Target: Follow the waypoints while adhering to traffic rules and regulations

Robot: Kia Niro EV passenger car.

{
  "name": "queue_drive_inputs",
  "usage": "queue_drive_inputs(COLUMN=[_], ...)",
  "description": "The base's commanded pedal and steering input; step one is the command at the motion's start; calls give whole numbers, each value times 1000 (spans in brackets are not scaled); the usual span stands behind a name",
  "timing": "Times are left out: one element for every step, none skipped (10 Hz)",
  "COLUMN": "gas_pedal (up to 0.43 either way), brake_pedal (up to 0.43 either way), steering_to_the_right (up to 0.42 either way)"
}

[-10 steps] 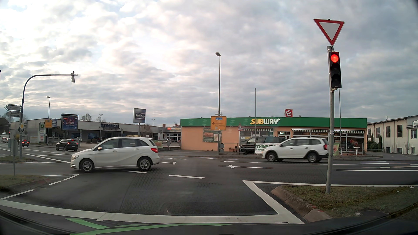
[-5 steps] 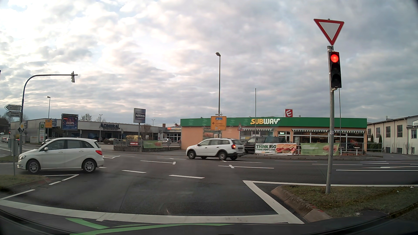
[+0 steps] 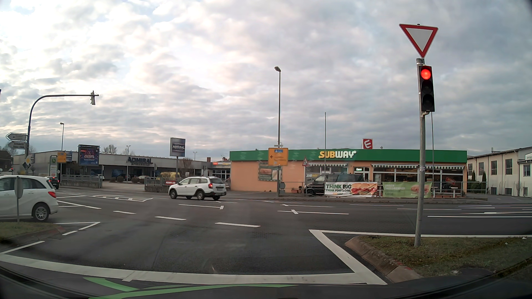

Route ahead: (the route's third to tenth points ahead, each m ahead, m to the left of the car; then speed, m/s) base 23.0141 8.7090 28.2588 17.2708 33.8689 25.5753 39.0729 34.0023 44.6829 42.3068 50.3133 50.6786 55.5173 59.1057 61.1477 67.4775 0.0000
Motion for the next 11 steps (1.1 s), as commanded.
queue_drive_inputs(gas_pedal=[0, 0, 0, 0, 0, 0, 0, 0, 0, 0, 0], brake_pedal=[329, 323, 329, 329, 329, 329, 329, 329, 329, 329, 329], steering_to_the_right=[48, 48, 48, 48, 48, 48, 48, 48, 48, 48, 48])
